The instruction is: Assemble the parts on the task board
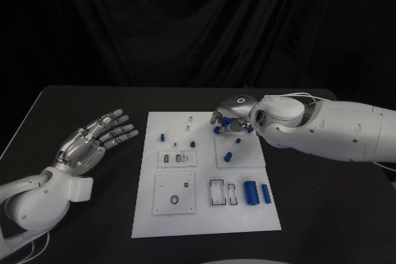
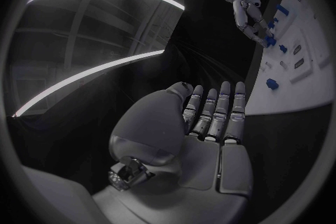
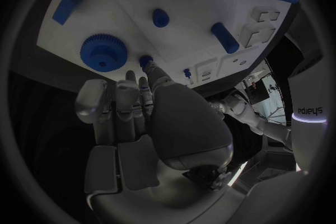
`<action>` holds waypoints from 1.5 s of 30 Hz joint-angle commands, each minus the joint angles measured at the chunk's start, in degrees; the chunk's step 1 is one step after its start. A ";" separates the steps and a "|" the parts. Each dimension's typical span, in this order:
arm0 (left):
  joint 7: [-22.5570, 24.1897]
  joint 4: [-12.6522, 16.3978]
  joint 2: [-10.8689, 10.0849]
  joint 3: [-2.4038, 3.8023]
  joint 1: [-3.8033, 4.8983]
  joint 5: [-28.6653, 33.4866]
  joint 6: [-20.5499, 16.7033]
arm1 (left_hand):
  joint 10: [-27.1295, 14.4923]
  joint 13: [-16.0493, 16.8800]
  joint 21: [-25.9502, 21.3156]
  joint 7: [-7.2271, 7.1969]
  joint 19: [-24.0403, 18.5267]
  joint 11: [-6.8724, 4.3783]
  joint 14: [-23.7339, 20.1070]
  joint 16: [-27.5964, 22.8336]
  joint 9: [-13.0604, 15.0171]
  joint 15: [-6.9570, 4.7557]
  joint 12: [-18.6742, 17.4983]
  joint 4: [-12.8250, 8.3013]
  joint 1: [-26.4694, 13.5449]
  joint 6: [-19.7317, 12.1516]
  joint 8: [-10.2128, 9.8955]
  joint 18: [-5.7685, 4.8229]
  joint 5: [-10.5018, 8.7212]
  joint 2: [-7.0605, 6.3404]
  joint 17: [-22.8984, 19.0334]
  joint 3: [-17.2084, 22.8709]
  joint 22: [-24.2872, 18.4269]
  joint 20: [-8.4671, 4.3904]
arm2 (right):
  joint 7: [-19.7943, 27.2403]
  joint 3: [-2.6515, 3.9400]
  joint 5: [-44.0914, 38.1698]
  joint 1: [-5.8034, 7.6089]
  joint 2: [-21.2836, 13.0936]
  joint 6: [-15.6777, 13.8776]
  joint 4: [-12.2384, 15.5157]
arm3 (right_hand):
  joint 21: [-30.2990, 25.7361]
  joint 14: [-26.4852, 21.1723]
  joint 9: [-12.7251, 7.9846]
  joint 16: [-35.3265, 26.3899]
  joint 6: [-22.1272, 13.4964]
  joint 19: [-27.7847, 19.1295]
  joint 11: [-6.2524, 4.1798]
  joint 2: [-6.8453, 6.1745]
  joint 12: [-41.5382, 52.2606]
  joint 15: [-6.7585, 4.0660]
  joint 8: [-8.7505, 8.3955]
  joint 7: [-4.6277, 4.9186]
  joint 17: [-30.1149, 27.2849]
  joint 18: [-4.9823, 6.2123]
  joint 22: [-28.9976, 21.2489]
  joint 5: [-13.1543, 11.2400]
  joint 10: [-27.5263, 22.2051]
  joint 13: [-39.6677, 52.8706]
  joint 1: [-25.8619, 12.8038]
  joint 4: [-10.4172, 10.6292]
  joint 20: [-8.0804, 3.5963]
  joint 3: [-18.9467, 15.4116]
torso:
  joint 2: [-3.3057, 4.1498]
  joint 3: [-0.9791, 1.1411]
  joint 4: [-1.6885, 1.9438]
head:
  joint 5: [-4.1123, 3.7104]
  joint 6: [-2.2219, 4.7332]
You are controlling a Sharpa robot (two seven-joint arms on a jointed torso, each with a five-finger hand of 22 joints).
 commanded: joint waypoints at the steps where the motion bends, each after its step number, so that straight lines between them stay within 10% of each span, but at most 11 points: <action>1: 6.14 -0.06 0.12 0.01 0.14 0.59 1.06 | 0.31 -0.08 0.31 0.18 -0.09 0.20 -0.06 0.30 0.05 0.55 0.26 0.00 0.49 0.39 0.23 -0.40 0.14 -0.08 0.04 0.54 0.09 0.27 | 1.23 0.03 -0.53 -0.33 0.21 -1.51 -0.29 | 0.50 0.49 0.18 0.48 0.80 0.43 -0.05 -0.60 -0.34 -0.10 -0.06 -0.04 0.26 -0.73 0.32 0.49 0.70 0.07 0.00 0.16 0.02 0.62 | 0.02 -0.06 0.06 | -0.07 -0.05; 31: 4.97 -1.30 0.51 -0.19 0.12 1.43 1.69 | 0.45 -0.08 0.40 0.54 -0.18 0.49 -0.08 0.58 0.04 0.82 0.27 -0.11 0.47 0.37 0.19 -0.64 0.14 -0.02 0.02 1.14 0.14 0.32 | 2.14 0.04 -0.53 -1.35 0.83 -5.44 -1.55 | 2.88 2.01 5.75 1.57 12.28 1.96 -2.40 -3.18 -6.17 -1.50 2.87 1.88 3.63 -1.50 5.83 5.72 13.23 -0.09 2.63 -1.22 -1.35 12.44 | 0.05 0.01 0.01 | -0.56 -0.19; 45: 4.81 -1.11 0.28 -0.19 0.12 1.64 1.33 | 0.47 -0.08 0.42 0.58 -0.20 0.53 -0.09 0.63 0.06 0.87 0.27 -0.14 0.47 0.52 0.24 -0.68 0.13 -0.01 0.02 1.25 0.15 0.33 | 2.04 0.08 5.38 3.09 3.53 -9.94 -1.52 | 3.13 2.54 7.45 1.68 12.94 2.23 -2.21 -4.06 -8.93 -0.93 2.96 2.31 4.36 -1.62 6.72 4.02 15.56 -0.16 2.05 -1.62 -0.84 14.52 | 0.06 0.00 0.00 | -0.20 -0.20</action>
